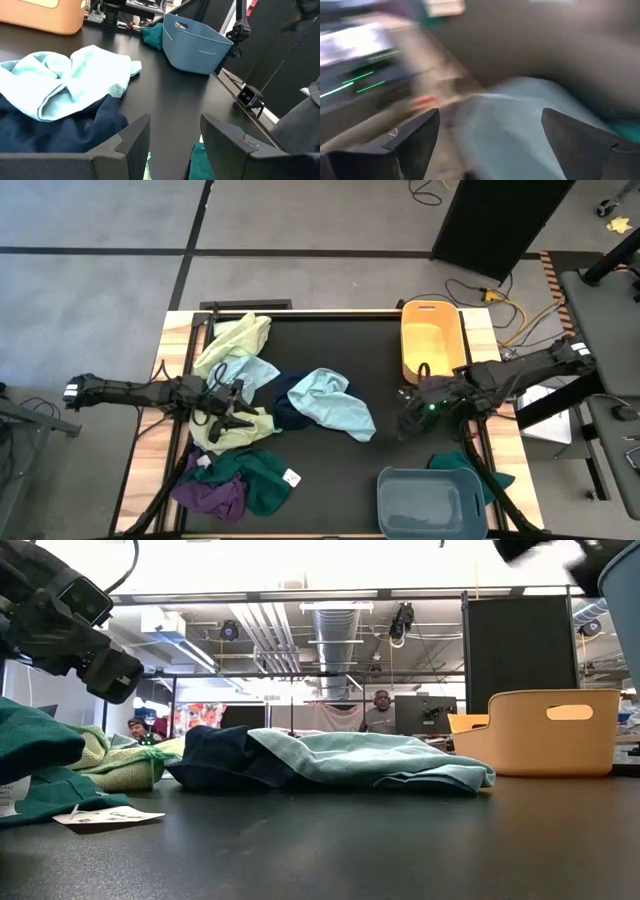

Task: Sort towels by color in basket
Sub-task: Put the dark green towel into the yellow bin

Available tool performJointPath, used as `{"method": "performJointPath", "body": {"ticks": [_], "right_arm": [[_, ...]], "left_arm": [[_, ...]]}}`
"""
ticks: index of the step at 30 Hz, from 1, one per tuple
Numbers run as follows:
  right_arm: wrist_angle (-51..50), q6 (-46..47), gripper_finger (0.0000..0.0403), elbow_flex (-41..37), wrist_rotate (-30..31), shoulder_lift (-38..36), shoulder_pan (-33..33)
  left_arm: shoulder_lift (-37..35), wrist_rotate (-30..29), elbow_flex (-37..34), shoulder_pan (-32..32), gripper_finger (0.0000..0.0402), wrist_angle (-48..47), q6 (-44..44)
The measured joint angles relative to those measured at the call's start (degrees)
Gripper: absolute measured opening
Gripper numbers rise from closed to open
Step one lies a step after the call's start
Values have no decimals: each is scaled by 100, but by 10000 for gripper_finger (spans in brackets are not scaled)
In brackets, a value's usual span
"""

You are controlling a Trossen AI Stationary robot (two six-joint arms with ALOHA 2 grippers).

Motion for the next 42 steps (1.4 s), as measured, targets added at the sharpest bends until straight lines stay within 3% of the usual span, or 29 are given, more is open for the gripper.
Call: {"method": "performJointPath", "body": {"ticks": [4, 7, 14, 27, 34, 38, 42], "right_arm": [[-2924, 711, 343, 349, 115, 195, 30], [-3594, 1244, 342, 329, -85, 288, 108], [-2846, 2089, 335, -268, -430, 704, 405], [-1667, 3231, 270, -1420, -1074, 1017, 881], [-184, 4157, 226, -2078, -1236, 1200, 1167], [62, 4220, 185, -2225, -813, 1448, 1167], [62, 4179, 110, -2083, -79, 1544, 1044]], "left_arm": [[0, 1, 0, 1, 159, 2, 0], [8, 1, 0, 1, 159, 2, -1], [4, 2, 0, 1, 159, 2, -1], [37, 0, 0, 1, 159, 0, 0], [37, 0, 0, 0, 159, 2, 0], [37, 1, 0, 1, 159, 0, -1], [37, 1, 0, 1, 159, 1, 0]]}}
